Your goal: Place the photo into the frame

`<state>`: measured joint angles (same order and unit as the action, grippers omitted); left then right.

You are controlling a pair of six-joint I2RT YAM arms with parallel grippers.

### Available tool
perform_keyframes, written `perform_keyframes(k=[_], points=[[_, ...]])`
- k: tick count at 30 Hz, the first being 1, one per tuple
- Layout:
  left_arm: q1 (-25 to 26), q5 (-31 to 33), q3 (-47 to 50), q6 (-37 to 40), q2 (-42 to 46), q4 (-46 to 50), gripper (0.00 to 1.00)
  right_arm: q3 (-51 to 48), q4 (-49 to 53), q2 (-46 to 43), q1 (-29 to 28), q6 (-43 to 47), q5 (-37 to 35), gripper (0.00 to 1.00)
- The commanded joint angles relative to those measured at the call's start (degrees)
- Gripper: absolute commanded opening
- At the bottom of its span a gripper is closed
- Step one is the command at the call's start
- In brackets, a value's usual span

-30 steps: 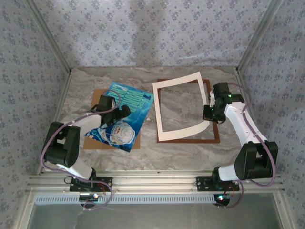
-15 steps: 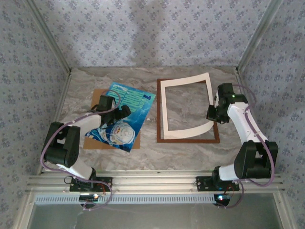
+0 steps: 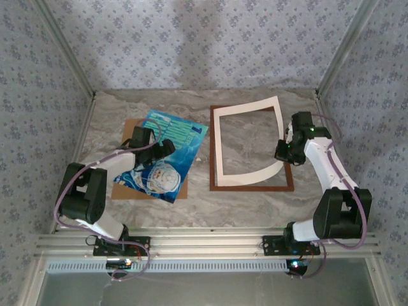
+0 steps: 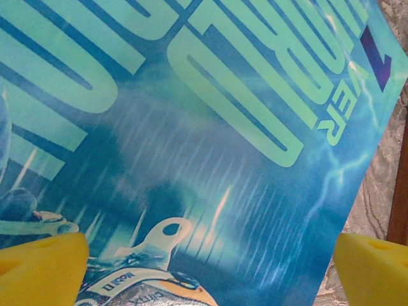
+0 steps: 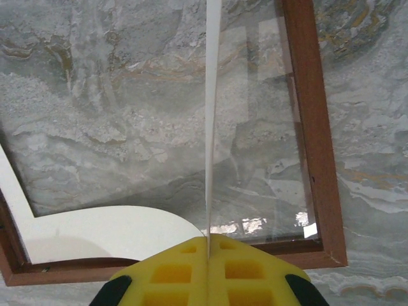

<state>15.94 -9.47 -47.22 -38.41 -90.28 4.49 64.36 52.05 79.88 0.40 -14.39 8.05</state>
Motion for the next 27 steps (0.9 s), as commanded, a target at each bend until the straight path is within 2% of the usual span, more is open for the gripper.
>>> perform_keyframes(k=[1,13,24,27], points=[[0.5,-0.5,-1.6,0.7,0.3,0.8,0.99,-0.7,-0.2,-0.8,0.3,-2.1,2.5,0.00],[0.5,-0.4,-1.3,1.0,0.5,0.8,0.99,0.8,2.3,0.3,1.7,-3.5,8.5,0.00],[0.5,-0.3,-0.9,1.1,0.5,0.5,0.99,1.2,5.3,0.8,1.6,-0.8,3.2,0.02],[0.5,-0.1,-0.9,1.1,0.6,0.5,0.98,1.2,4.9,0.7,1.6,1.1,4.2,0.03]])
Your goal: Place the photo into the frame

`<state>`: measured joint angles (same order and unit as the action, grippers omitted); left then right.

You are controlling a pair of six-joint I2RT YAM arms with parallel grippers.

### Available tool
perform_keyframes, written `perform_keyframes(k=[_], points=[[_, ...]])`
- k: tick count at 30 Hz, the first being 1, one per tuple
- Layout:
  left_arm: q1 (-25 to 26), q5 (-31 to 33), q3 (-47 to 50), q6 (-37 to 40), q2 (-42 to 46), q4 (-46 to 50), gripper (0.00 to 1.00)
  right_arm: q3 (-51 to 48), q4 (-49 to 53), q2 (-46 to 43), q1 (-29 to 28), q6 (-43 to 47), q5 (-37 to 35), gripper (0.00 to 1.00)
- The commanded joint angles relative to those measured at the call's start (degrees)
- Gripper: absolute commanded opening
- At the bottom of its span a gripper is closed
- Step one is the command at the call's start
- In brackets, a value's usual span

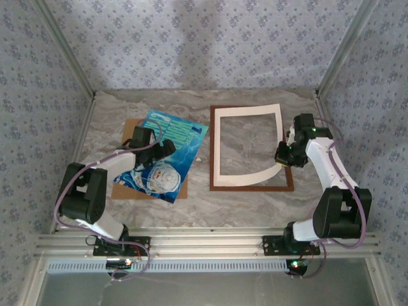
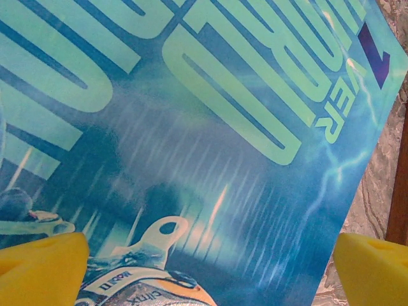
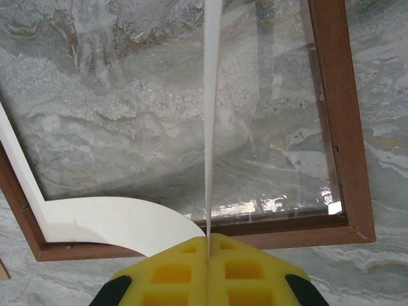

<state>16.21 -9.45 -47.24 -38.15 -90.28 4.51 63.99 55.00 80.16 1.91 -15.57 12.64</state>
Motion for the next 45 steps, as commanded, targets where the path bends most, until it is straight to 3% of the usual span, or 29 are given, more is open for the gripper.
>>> perform_keyframes(k=[1,22,28,35,42,45], points=[[0.2,-0.1,-0.7,0.8,0.6,0.4,0.98,1.5,1.0,0.6,0.0,2.1,-0.4,0.03],[0.2,0.3,-0.1,0.6,1.1,0.4,0.99,3.9,-1.6,3.0,-4.1,6.3,-1.8,0.06],[0.3,0.4,-0.1,0.6,1.1,0.5,0.99,3.9,-1.6,3.1,-4.4,6.2,-2.4,0.10],[0.2,0.4,-0.2,0.6,1.3,0.7,0.98,3.8,-1.4,3.4,-4.6,5.8,-4.0,0.34],[0.2,0.4,-0.6,0.8,1.5,1.0,0.99,3.8,0.0,3.7,-5.0,4.7,-12.5,0.65],[0.2,0.4,-0.7,0.9,1.4,1.1,0.99,5.7,0.1,3.7,-5.7,4.3,-15.7,0.88]])
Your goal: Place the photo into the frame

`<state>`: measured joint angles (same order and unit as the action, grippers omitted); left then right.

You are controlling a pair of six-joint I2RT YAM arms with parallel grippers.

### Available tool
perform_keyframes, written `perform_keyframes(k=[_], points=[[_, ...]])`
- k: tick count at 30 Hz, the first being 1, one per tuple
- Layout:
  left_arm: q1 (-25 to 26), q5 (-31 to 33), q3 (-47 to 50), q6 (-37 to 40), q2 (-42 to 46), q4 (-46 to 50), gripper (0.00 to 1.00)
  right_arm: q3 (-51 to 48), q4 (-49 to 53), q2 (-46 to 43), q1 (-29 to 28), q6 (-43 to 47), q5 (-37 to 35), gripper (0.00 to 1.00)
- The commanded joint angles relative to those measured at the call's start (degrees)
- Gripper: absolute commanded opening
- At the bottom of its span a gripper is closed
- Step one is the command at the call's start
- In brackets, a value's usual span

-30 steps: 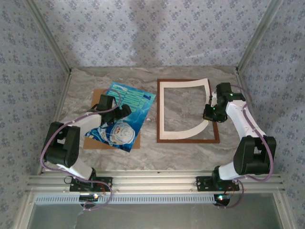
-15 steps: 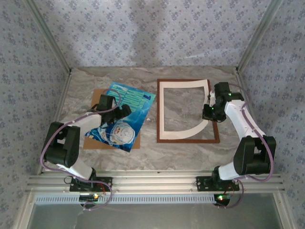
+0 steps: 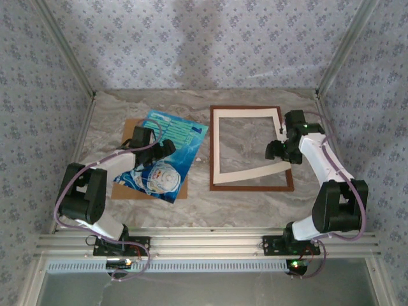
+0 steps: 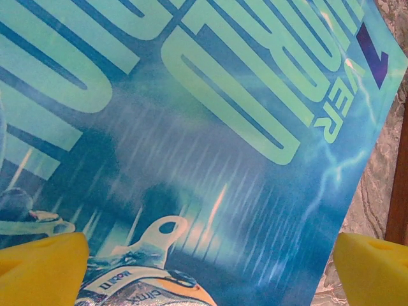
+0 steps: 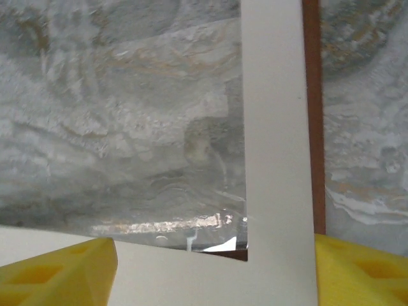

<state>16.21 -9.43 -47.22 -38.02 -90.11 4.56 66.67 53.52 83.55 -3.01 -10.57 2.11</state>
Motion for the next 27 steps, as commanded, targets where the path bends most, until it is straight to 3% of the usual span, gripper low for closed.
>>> perform_keyframes(k=[1,3,10,15,20,27], points=[[0.2,0.4,-0.8,0.7,1.2,1.1,0.98,3.0,1.7,0.4,-0.9,-0.8,-6.3,0.93],[0.2,0.4,-1.0,0.7,1.2,1.2,0.98,3.1,1.8,0.4,-1.4,-1.1,-8.2,1.00],[0.2,0.7,-1.3,0.7,1.2,1.5,0.99,3.9,1.5,0.4,-2.6,-1.7,-10.3,1.00],[0.2,2.3,-0.4,0.4,2.4,1.2,0.98,3.9,-2.5,-0.2,-6.1,-3.7,-5.9,1.00],[-0.2,4.3,1.0,0.6,4.3,1.9,0.98,-0.7,-15.0,-0.5,-15.9,-11.6,0.4,0.99],[-4.3,4.5,5.9,-0.1,8.8,2.3,0.98,-1.4,-32.0,6.9,-31.3,-25.7,2.5,0.77]])
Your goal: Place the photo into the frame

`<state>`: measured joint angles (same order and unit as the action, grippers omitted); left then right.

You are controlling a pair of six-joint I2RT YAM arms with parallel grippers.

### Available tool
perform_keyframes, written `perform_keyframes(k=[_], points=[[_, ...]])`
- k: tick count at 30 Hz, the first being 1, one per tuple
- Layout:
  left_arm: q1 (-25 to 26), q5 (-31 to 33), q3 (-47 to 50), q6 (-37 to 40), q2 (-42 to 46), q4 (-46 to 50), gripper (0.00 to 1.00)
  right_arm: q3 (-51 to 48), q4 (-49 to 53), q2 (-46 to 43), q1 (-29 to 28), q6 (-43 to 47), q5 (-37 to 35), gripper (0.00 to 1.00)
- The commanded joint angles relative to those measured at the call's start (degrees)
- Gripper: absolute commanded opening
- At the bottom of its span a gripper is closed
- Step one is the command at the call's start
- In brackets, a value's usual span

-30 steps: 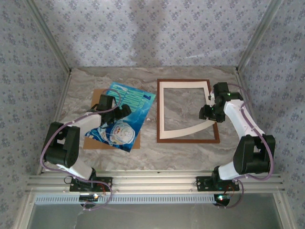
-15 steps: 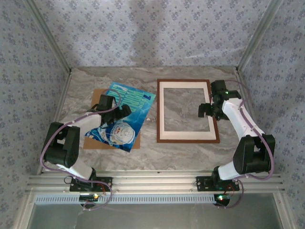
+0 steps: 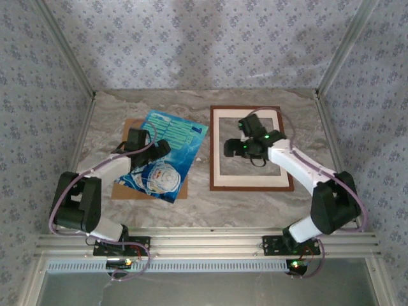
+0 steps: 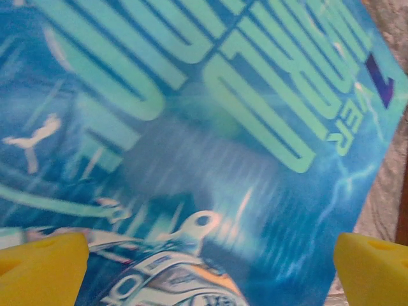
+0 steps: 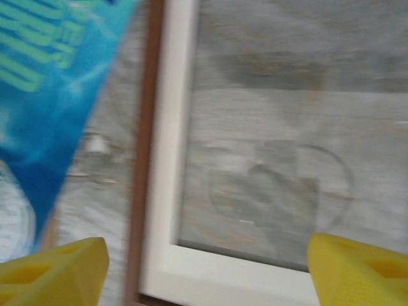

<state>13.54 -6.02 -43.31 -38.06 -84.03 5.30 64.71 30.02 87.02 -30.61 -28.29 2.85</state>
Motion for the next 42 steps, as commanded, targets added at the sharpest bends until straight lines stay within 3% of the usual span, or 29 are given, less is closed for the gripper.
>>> perform_keyframes(k=[1,7,12,35,42], points=[[-2.3,1.2,3.0,-0.2,3.8,1.5,0.99,1.9,-8.7,5.3,-5.9,-9.7,0.1,0.75],[-5.2,2.0,7.5,-0.5,8.1,0.9,0.98,10.5,-10.3,16.6,-15.9,-13.2,-3.5,0.67],[-5.4,1.5,8.6,0.1,8.1,0.5,0.99,13.7,-12.6,22.5,-19.2,-17.2,-5.3,0.66],[-5.2,-1.9,12.4,-2.0,3.5,-2.6,0.98,20.4,-20.4,36.5,-15.9,-22.4,-3.0,0.64],[-1.8,-3.0,14.1,-3.5,5.0,-1.8,0.98,24.6,-20.7,39.9,-15.9,-21.9,-1.3,0.64]])
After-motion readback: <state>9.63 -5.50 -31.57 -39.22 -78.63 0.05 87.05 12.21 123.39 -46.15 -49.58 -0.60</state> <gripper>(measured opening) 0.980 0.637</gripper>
